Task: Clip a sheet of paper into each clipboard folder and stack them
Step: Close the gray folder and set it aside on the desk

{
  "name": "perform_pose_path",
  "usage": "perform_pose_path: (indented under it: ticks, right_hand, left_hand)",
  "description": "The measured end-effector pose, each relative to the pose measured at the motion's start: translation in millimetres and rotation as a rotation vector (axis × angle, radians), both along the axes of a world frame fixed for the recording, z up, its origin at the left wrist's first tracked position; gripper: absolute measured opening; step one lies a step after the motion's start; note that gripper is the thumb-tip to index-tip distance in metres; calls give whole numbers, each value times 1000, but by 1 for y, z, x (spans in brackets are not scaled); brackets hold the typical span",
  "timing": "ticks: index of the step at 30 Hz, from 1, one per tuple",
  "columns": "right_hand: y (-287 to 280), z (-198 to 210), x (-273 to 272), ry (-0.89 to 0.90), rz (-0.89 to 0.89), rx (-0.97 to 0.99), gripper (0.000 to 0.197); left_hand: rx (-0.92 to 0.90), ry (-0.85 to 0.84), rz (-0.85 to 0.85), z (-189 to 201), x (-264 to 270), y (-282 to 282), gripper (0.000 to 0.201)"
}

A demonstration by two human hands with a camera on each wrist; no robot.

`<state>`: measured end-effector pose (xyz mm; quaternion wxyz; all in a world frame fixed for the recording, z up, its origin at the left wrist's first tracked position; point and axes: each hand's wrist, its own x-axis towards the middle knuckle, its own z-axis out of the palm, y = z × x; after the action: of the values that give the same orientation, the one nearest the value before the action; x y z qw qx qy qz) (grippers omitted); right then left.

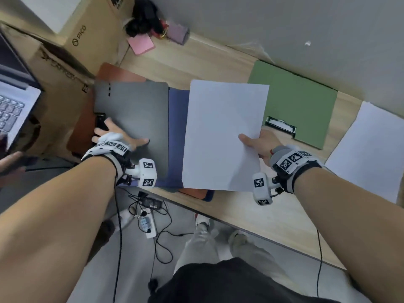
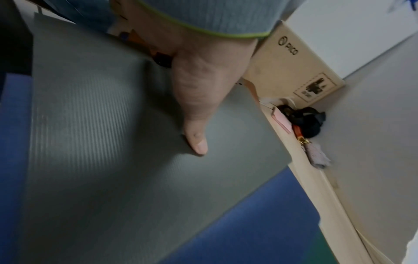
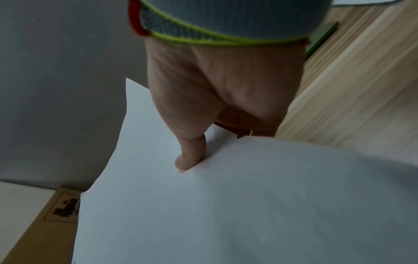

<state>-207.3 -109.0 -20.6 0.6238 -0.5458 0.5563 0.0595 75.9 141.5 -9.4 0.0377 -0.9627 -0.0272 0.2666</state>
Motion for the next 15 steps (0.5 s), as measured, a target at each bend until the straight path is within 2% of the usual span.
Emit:
perform_pose_path:
  ticks: [3, 6, 12, 15]
  right_hand:
    - [9, -5, 14, 16, 19, -6, 19]
    - [11, -3, 17, 16, 9, -7, 13]
    - [9, -6, 8, 42, -27, -40, 19]
    - [1, -4, -4, 35, -61, -40, 21]
  left_hand:
    - [-16, 60, 29, -4, 12, 15, 148]
    - [-30, 49, 24, -4, 12, 17, 153]
    - [-46, -7, 28, 0, 7, 2, 134]
    - [-119, 21, 4, 10, 2, -15, 111]
